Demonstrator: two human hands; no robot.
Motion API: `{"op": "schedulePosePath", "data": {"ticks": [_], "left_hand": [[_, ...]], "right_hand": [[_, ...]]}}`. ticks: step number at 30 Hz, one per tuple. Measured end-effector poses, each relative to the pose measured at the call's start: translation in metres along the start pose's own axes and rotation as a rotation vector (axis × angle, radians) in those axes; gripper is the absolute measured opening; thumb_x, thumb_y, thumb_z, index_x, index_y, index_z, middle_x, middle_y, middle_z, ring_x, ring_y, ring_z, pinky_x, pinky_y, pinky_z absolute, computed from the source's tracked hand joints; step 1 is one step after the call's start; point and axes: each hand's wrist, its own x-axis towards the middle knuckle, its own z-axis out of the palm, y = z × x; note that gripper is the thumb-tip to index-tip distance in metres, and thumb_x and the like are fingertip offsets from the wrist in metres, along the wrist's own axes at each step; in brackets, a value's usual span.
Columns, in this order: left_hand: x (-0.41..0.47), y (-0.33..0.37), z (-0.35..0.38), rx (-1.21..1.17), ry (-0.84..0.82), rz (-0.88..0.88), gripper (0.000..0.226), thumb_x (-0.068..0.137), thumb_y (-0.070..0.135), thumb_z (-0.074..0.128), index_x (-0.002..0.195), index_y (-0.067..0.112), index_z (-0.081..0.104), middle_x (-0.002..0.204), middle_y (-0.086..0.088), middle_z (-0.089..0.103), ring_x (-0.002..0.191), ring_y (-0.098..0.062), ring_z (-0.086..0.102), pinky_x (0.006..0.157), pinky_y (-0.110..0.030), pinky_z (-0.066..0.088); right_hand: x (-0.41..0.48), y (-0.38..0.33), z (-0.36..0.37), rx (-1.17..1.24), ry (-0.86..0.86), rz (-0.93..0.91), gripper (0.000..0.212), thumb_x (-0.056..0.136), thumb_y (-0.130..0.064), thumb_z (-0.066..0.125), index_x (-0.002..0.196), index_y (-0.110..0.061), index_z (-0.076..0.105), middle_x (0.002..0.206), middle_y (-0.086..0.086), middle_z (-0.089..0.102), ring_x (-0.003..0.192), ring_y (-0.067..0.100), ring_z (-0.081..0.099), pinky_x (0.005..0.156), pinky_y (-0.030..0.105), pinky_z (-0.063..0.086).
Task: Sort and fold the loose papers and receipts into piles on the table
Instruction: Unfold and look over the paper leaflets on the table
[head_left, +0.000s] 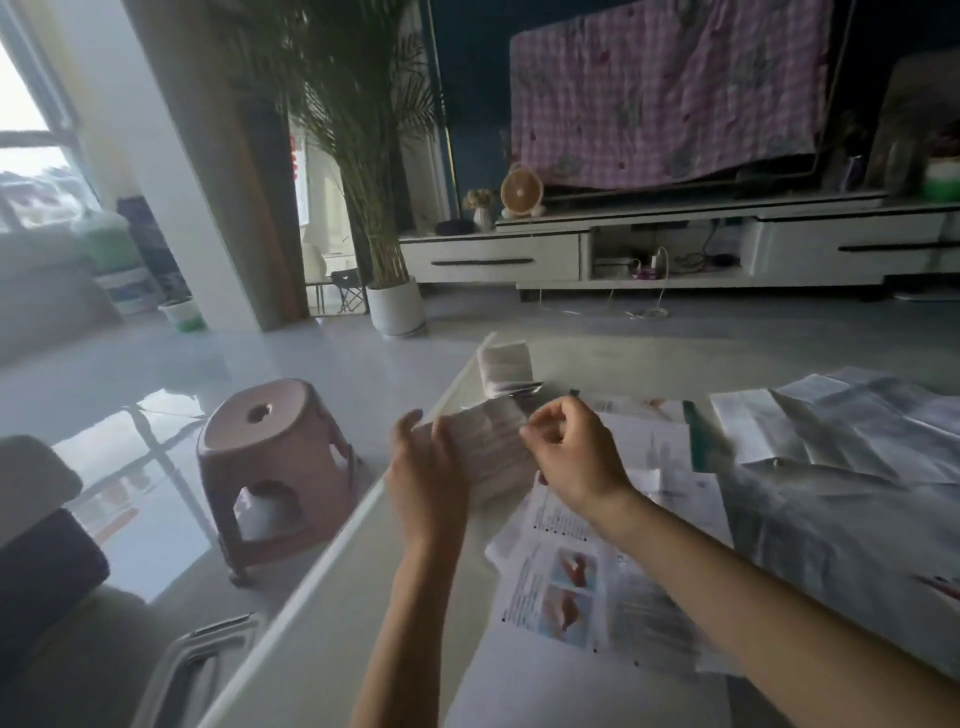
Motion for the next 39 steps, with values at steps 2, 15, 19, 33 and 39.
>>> {"op": "schedulePosePath", "data": {"ticks": [2,15,19,33,39], "left_hand": [[0.015,-0.014,-0.003,0.045,-0.003,-0.066,0.043,0.093,0.020,0.052,0.133,0.007,0.043,0.111,-0.020,0.063,0.107,-0.033,0.057,0.083,-0.031,0.036],[0.021,-0.071,0.014,0.711,-0.584,0.255,0.047,0.098,0.023,0.034,0.144,0.030,0.029,0.154,0.010,0.022,0.144,-0.012,0.009,0.116,-0.037,0.000],[0.019,-0.079,0.010,0.873,-0.570,0.224,0.051,0.100,0.029,0.020,0.149,0.021,0.010,0.158,0.002,0.003,0.145,-0.010,-0.001,0.115,-0.045,-0.006],[0.027,-0.076,0.001,1.033,-0.760,0.127,0.057,0.100,0.037,0.012,0.149,0.013,-0.005,0.157,-0.003,-0.013,0.144,-0.017,-0.013,0.110,-0.052,-0.018],[0.017,-0.057,-0.015,0.738,-0.590,0.130,0.055,0.100,0.038,0.017,0.150,0.020,0.003,0.157,-0.004,-0.010,0.144,-0.019,-0.013,0.112,-0.053,-0.011]], "right_hand": [[0.020,0.000,0.023,-0.087,0.016,-0.026,0.012,0.092,-0.016,0.053,0.100,-0.006,0.052,0.093,0.001,0.057,0.084,0.015,0.052,0.060,0.018,0.038],[0.036,0.036,0.086,-0.820,-0.449,-0.331,0.041,0.098,-0.011,0.030,0.136,-0.002,0.041,0.149,0.015,0.031,0.137,0.026,0.028,0.111,0.029,0.016],[0.042,0.045,0.087,-0.885,-0.566,-0.223,0.053,0.100,-0.017,0.022,0.148,-0.005,0.003,0.158,0.010,-0.002,0.146,0.018,-0.001,0.116,0.027,-0.003],[0.014,0.022,0.063,-0.930,-0.326,-0.196,0.054,0.101,-0.033,0.024,0.146,-0.003,0.017,0.154,0.016,0.019,0.143,0.025,0.012,0.116,0.034,-0.001],[-0.040,0.013,-0.057,-0.534,-0.064,-0.227,0.036,0.096,-0.010,0.041,0.131,-0.012,0.046,0.137,0.007,0.047,0.128,0.020,0.040,0.103,0.028,0.033]]}}
